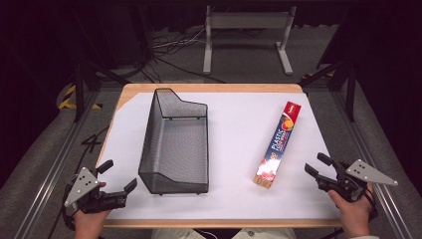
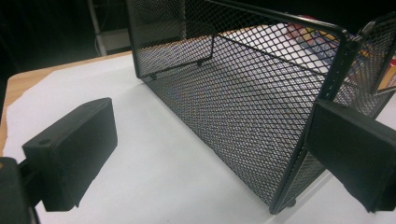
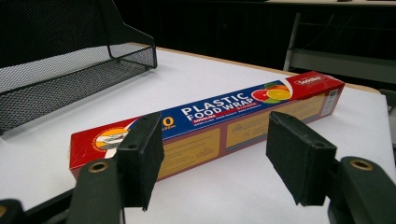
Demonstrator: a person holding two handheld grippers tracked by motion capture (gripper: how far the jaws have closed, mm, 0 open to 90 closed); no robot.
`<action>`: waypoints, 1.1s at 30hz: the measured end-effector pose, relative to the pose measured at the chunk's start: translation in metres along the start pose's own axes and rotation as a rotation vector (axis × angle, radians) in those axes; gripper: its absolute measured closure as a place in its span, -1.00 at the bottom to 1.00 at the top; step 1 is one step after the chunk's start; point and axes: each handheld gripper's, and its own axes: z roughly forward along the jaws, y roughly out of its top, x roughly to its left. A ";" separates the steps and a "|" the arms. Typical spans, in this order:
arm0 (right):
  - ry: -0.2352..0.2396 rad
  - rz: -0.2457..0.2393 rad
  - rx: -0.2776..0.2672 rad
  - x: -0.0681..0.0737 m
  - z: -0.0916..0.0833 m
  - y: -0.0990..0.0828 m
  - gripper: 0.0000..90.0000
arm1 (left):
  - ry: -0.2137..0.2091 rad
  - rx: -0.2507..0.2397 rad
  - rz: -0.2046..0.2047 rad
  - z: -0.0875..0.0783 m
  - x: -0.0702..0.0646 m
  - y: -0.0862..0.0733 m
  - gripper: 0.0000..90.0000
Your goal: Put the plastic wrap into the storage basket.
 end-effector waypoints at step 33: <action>0.200 -0.057 0.069 0.039 0.038 0.059 0.86 | 0.017 -0.003 0.009 -0.004 -0.002 0.000 -0.93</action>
